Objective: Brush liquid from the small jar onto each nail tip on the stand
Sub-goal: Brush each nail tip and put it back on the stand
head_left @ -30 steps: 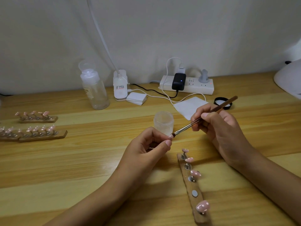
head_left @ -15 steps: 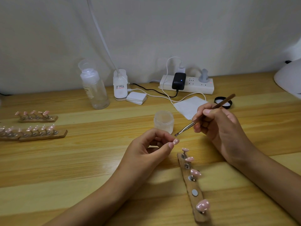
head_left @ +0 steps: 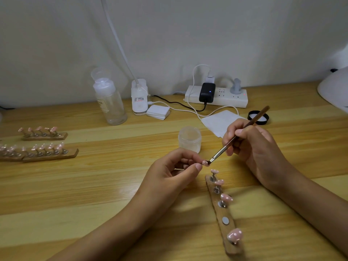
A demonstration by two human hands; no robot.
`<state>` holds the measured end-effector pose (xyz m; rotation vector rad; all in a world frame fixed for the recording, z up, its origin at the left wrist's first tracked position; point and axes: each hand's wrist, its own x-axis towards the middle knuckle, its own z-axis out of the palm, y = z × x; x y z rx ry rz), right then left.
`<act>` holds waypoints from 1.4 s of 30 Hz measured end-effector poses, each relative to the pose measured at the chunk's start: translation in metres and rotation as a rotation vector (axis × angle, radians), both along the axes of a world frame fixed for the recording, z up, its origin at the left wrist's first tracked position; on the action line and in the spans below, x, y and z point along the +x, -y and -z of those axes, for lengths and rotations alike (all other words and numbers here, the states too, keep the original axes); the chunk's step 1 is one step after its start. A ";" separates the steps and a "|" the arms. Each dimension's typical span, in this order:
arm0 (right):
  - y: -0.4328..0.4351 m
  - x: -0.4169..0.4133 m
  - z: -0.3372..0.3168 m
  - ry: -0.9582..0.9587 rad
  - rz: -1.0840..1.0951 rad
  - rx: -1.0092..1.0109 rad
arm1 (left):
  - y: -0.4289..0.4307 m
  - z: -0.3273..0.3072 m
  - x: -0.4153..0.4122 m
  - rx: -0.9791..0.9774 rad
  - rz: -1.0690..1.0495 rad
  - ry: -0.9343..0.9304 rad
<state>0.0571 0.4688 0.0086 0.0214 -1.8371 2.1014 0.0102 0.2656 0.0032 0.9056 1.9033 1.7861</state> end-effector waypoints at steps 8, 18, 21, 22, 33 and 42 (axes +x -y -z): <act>-0.002 0.003 0.000 -0.041 0.001 0.026 | 0.000 0.001 -0.003 0.046 -0.038 0.044; -0.004 -0.001 0.000 -0.091 -0.009 -0.110 | 0.000 0.001 -0.003 0.035 -0.040 0.034; -0.004 0.000 -0.001 -0.092 -0.042 -0.101 | 0.000 0.001 -0.002 0.005 -0.040 0.031; -0.003 0.000 -0.001 -0.091 -0.058 -0.102 | -0.001 0.001 -0.002 0.001 -0.041 0.026; -0.001 0.003 -0.001 -0.071 -0.037 0.010 | -0.001 -0.001 0.001 0.003 -0.032 0.025; -0.004 0.001 0.000 -0.083 0.071 -0.085 | -0.001 0.001 -0.002 0.049 -0.037 0.027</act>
